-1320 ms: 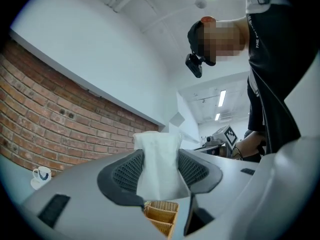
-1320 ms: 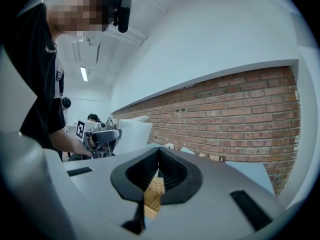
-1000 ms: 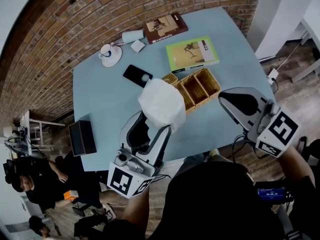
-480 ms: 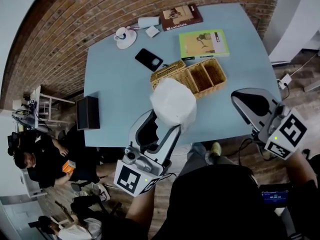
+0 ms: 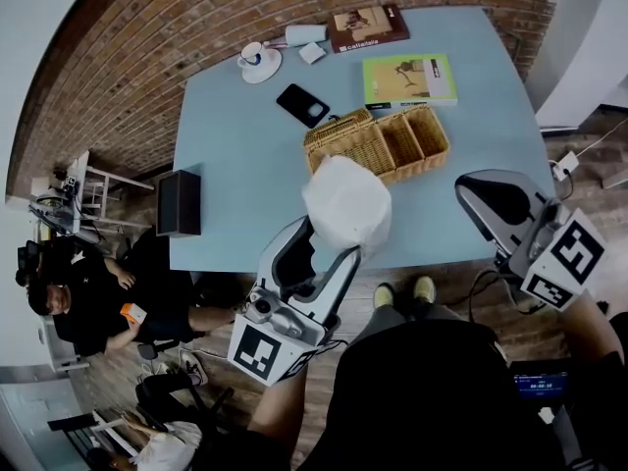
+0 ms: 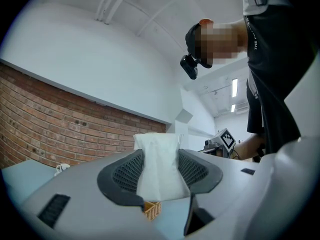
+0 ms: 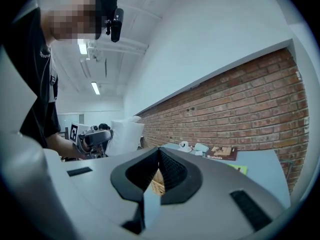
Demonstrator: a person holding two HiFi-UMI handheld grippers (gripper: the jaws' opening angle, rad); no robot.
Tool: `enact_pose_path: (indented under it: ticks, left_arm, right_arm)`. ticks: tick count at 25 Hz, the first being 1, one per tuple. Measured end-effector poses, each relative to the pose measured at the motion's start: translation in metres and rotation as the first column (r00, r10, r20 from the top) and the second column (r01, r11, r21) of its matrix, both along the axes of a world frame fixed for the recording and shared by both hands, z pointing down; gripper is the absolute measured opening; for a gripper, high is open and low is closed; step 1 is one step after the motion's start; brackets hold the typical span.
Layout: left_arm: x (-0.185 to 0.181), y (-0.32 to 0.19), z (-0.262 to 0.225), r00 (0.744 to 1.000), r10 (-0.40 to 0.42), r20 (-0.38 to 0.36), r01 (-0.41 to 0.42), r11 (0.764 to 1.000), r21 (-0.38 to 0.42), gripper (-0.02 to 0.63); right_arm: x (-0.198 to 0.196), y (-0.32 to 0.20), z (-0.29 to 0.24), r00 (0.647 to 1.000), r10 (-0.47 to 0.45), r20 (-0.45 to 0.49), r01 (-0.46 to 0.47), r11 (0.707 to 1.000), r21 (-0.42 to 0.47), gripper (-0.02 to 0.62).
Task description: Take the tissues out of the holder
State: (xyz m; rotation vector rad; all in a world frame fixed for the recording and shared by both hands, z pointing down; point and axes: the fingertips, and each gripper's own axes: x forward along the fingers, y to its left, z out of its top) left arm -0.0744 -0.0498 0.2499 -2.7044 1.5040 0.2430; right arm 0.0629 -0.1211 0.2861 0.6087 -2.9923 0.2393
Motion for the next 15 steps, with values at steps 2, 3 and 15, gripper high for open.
enact_pose_path:
  ticks: [2, 3, 15]
  left_arm:
    - [-0.004, 0.003, -0.002, 1.000, 0.007, 0.000, -0.007, 1.000, 0.010, 0.235]
    - [-0.006, 0.004, -0.004, 1.000, 0.012, 0.003, -0.013, 1.000, 0.017, 0.235]
    - [-0.056, 0.067, -0.009, 0.998, 0.068, -0.014, -0.068, 0.996, 0.051, 0.235]
  right_arm:
    - [-0.005, 0.003, -0.002, 1.000, 0.010, 0.003, -0.010, 1.000, 0.000, -0.006]
    - [-0.008, 0.005, -0.003, 1.000, 0.015, 0.001, -0.015, 1.000, 0.004, -0.006]
    - [-0.042, 0.067, -0.018, 0.993, 0.116, 0.016, -0.116, 0.993, 0.021, -0.006]
